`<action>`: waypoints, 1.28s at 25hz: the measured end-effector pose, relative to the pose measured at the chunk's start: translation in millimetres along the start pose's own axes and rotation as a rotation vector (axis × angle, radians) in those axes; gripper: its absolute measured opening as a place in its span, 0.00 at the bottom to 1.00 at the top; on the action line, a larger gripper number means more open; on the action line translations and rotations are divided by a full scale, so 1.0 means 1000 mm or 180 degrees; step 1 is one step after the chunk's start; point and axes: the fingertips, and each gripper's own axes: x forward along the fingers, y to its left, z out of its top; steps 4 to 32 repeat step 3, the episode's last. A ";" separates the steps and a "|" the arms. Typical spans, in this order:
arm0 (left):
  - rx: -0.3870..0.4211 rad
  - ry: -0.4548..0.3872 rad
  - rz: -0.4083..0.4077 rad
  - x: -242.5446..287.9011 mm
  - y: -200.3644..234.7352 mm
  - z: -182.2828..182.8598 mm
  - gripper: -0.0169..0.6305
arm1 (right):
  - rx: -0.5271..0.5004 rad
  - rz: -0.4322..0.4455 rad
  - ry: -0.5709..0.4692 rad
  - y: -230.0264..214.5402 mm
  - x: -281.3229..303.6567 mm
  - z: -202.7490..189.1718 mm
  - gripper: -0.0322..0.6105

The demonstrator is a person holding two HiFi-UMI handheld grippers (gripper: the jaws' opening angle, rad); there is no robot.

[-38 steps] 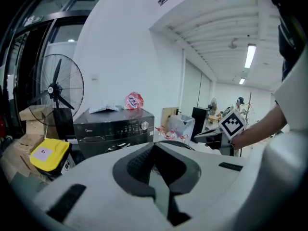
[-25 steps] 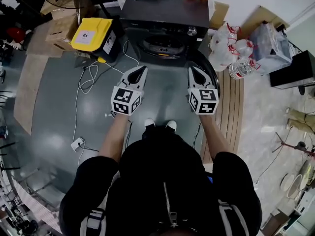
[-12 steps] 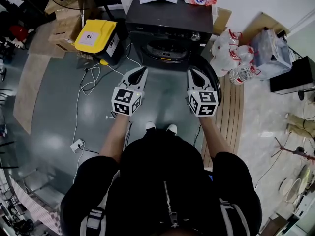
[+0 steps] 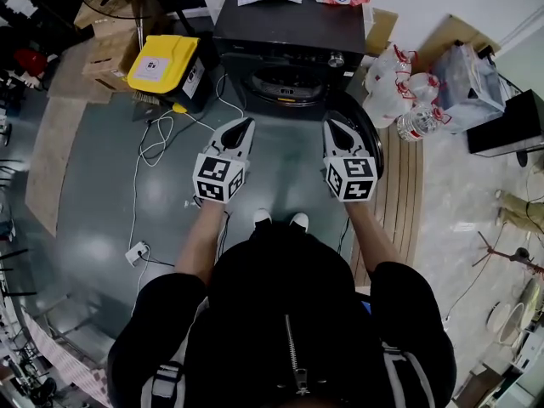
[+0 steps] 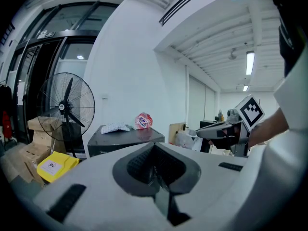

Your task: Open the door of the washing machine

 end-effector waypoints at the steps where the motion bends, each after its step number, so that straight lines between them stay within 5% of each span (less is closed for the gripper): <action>1: -0.0002 0.0001 0.0006 -0.001 -0.001 -0.001 0.03 | -0.0007 0.0011 0.0003 0.000 0.000 -0.001 0.05; 32: -0.0008 0.0003 0.0021 -0.002 -0.002 -0.004 0.03 | -0.0020 0.0034 0.0010 0.001 -0.001 -0.003 0.05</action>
